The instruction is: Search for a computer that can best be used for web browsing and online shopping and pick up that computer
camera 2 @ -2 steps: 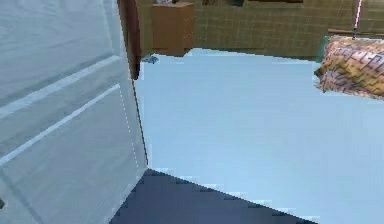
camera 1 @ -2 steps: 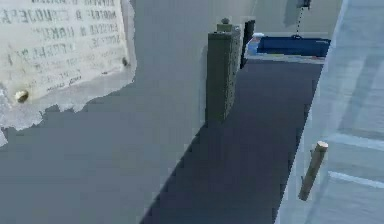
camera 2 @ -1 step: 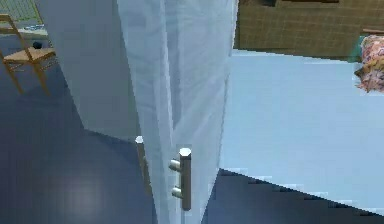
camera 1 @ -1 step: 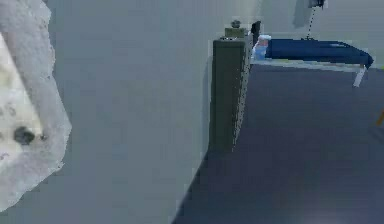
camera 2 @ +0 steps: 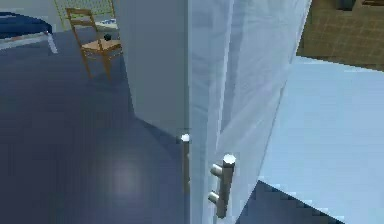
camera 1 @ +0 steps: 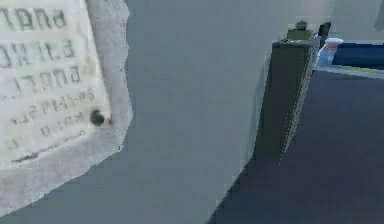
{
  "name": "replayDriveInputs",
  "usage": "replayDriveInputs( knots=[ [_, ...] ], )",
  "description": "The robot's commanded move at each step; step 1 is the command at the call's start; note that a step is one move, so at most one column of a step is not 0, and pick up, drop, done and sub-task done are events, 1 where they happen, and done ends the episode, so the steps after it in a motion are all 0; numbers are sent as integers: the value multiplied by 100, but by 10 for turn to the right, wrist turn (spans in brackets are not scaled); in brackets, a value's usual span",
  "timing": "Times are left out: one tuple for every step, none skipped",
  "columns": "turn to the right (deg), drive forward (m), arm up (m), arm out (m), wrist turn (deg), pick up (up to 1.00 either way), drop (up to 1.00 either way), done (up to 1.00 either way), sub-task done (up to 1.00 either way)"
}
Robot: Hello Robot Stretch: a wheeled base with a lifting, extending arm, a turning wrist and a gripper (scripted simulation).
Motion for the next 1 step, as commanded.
replayDriveInputs(
  knots=[
    [0,35,0,0,0,0,0,0,0]
  ],
)
